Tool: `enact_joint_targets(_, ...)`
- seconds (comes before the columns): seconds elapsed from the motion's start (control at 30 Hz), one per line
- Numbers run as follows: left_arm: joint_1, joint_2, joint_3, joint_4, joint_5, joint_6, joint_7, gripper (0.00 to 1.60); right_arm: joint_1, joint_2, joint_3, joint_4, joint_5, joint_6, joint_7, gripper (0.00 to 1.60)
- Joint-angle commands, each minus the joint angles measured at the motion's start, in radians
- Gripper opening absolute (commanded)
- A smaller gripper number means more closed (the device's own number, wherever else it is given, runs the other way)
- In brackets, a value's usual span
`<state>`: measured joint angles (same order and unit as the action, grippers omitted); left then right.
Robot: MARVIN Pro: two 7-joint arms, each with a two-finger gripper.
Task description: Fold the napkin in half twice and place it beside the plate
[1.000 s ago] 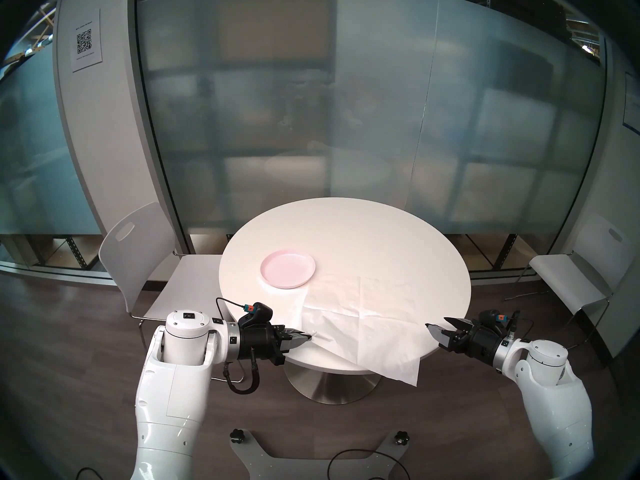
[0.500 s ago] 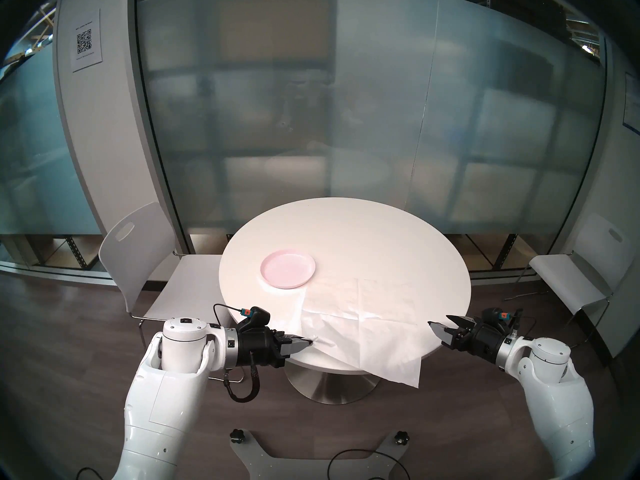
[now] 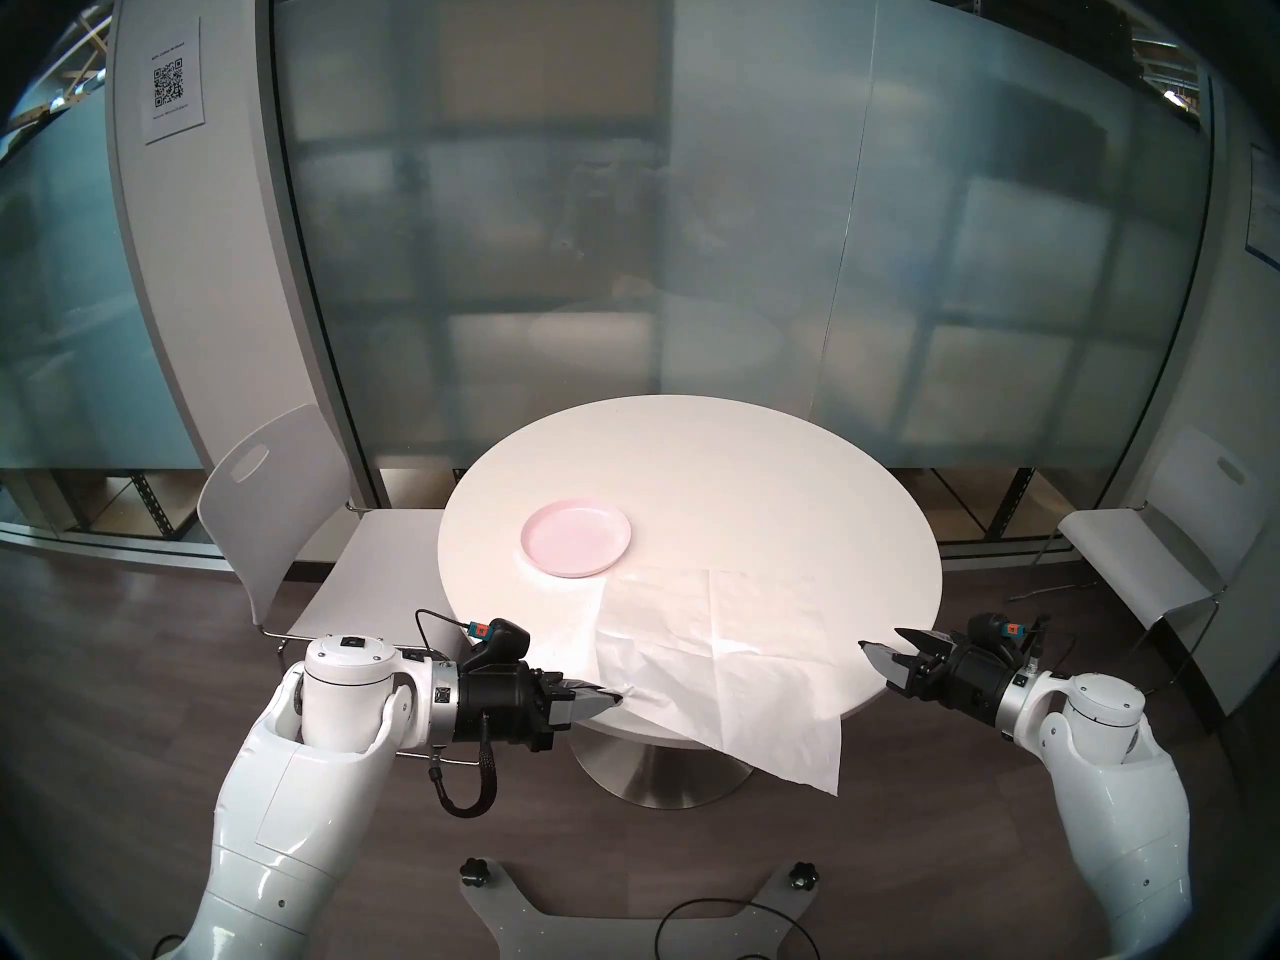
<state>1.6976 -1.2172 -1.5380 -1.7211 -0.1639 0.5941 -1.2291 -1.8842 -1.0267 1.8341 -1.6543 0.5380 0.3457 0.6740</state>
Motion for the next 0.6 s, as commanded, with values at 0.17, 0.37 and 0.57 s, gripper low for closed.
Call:
enact_joint_targets(0.17,-0.071,0.065,0.083,0.032,0.077,-0.104,-0.063,0.05,-0.026,0.014,0.008,-0.017,0.005,-0.004,0.038,1.60)
enact_joint_targets(0.37,-0.091,0.050,0.094,0.058,0.106,-0.133,-0.043,0.02,-0.033,0.016,-0.007,-0.026,-0.001,-0.004,0.054,1.60)
enact_joint_targets(0.57,-0.105,0.046,0.081,0.035,0.110,-0.135,-0.041,0.02,-0.023,0.014,-0.019,-0.021,-0.003,-0.005,0.054,1.60)
